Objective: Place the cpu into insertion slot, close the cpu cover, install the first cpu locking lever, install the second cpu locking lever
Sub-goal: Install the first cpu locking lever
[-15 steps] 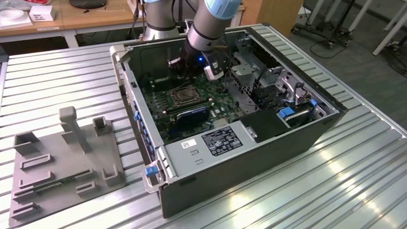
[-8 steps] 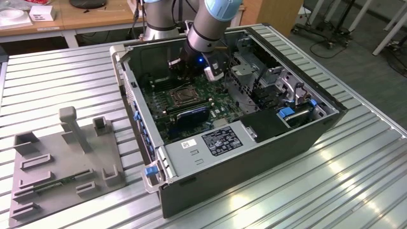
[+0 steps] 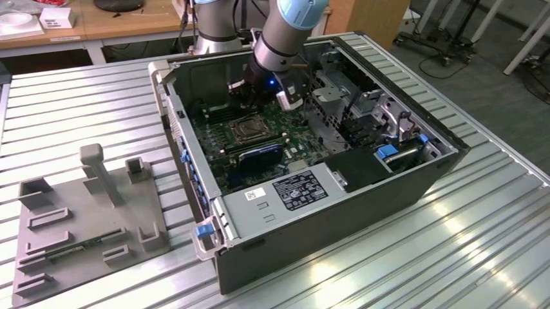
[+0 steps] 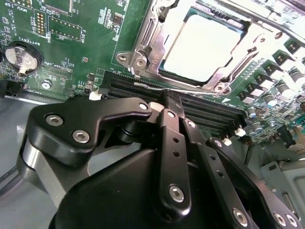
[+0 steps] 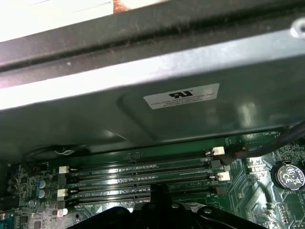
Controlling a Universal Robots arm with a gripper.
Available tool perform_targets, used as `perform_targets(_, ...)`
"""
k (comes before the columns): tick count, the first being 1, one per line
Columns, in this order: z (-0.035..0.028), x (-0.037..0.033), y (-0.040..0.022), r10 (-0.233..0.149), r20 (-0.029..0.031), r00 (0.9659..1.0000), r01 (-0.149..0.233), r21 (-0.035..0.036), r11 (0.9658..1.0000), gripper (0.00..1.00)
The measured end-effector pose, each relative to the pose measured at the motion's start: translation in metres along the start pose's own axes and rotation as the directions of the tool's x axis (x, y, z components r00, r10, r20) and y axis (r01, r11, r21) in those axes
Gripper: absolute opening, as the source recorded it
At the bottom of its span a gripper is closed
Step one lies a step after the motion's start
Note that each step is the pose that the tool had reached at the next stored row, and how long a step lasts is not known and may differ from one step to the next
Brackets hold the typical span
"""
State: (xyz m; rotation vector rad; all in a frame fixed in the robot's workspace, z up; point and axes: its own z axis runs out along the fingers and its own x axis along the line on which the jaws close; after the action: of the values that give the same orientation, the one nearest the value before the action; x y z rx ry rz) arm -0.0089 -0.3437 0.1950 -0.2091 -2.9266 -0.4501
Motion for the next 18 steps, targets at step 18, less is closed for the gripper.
perform_targets(18, 0.0047, -0.001, -0.0018, 0.0, 0.0001, 1.0, 0.0, -0.0001, 1.0, 0.11)
